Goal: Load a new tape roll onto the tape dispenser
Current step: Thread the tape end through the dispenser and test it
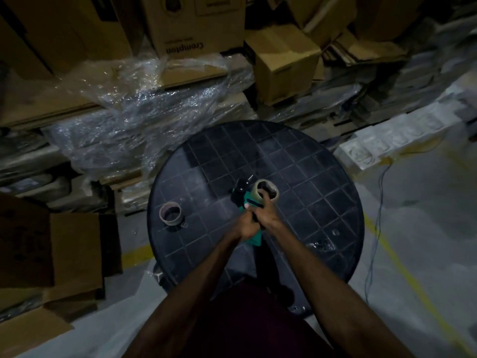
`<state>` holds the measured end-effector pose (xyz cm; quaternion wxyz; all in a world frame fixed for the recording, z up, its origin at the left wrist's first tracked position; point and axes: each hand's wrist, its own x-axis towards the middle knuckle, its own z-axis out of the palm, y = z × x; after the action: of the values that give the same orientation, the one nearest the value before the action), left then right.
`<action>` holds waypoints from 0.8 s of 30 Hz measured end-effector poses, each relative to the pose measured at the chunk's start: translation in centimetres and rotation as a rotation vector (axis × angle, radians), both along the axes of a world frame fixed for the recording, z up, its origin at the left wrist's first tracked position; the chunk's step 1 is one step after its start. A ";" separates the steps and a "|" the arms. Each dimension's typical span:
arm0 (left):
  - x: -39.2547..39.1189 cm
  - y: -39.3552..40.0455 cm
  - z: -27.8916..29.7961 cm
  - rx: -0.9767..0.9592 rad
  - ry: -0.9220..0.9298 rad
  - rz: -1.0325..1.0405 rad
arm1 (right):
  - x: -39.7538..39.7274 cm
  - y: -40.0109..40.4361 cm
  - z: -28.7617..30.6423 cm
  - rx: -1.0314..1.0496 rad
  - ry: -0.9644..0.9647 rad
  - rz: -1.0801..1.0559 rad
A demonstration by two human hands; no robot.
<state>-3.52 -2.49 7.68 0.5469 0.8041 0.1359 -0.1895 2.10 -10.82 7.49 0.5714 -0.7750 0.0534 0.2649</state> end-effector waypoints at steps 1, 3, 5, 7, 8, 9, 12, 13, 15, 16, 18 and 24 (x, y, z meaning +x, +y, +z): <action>-0.1 -0.2 0.4 -0.059 0.024 -0.005 | -0.1 -0.3 0.2 -0.002 -0.007 -0.002; 0.0 0.6 0.9 -0.078 0.125 -0.085 | 0.0 -1.2 -0.2 -0.057 -0.012 -0.001; 0.7 2.9 -0.3 -0.027 0.130 -0.074 | -0.3 -2.3 -0.6 -0.176 -0.037 0.041; 1.2 4.9 0.5 0.055 0.058 0.084 | -1.3 -3.3 -0.8 -0.315 -0.068 0.119; 1.4 5.5 1.2 0.174 -0.025 0.135 | -1.8 -3.7 -0.9 -0.371 -0.077 0.147; 1.6 5.9 1.7 0.324 -0.125 0.155 | -2.3 -4.0 -1.0 -0.417 -0.083 0.170; 2.2 5.7 1.5 0.572 -0.243 -0.122 | -3.9 -4.1 -1.5 -0.486 -0.084 0.225; 2.3 5.3 1.3 0.601 -0.204 -0.221 | -4.3 -4.1 -1.4 -0.502 -0.099 0.257; 2.4 4.4 0.6 0.655 -0.063 -0.337 | -4.9 -3.8 -1.0 -0.536 -0.149 0.313; 2.5 4.0 0.0 0.693 -0.015 -0.365 | -5.0 -3.7 -0.9 -0.554 -0.175 0.336; 2.6 3.5 -0.8 0.758 0.010 -0.407 | -5.4 -3.6 -0.4 -0.592 -0.241 0.390; 1.8 3.0 -1.7 0.667 -0.035 -0.338 | -6.4 -4.2 0.1 -0.608 -0.369 0.476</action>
<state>-1.70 0.47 5.98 0.2180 0.9523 0.0463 -0.2084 -4.27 -15.00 7.59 0.2397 -0.9332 -0.1546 0.2185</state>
